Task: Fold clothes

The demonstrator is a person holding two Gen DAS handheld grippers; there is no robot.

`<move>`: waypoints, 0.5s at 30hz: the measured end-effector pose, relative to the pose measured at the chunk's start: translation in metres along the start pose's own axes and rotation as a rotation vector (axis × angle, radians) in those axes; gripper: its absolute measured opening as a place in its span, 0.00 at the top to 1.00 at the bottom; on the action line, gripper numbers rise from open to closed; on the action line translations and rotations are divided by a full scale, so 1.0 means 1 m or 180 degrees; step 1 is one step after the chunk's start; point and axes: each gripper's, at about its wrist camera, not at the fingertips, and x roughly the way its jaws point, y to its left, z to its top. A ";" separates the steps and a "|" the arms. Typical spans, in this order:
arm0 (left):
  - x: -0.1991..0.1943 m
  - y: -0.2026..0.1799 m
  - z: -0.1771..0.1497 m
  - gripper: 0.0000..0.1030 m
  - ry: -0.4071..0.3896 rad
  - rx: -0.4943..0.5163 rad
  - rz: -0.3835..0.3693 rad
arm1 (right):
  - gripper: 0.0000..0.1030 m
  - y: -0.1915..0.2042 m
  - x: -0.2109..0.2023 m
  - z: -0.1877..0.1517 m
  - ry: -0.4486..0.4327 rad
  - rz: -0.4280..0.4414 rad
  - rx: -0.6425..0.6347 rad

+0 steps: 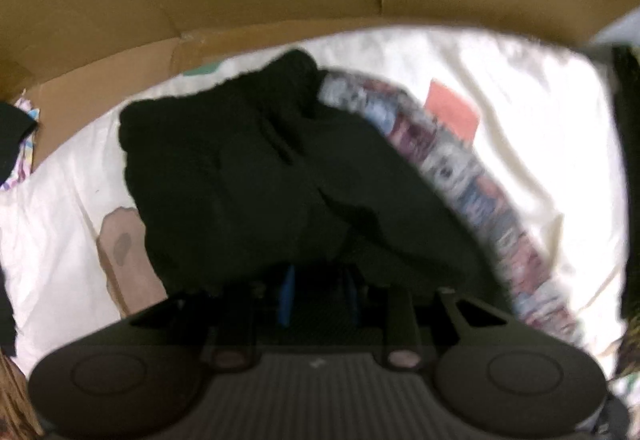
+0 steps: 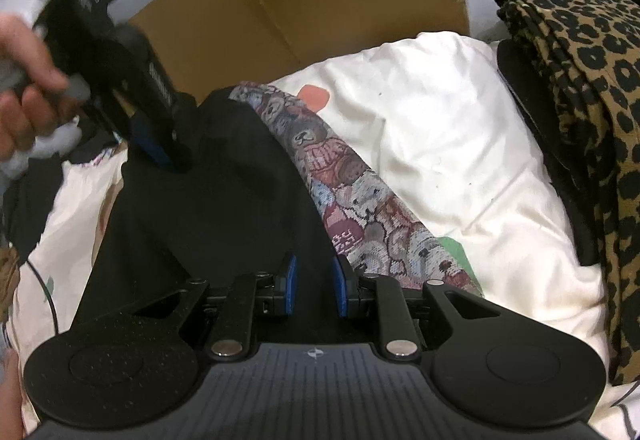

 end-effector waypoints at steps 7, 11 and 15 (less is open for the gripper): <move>-0.019 -0.009 0.030 0.73 -0.0253 -0.0041 -0.0007 | 0.80 -0.002 -0.003 0.016 -0.0125 0.0069 0.0012; -0.009 -0.009 0.035 0.73 -0.0284 -0.0109 -0.0001 | 0.80 -0.002 0.003 0.020 -0.0154 0.0127 0.0008; 0.004 0.000 0.038 0.73 -0.0339 -0.0238 -0.0037 | 0.80 0.001 0.010 0.020 -0.0133 0.0212 0.0006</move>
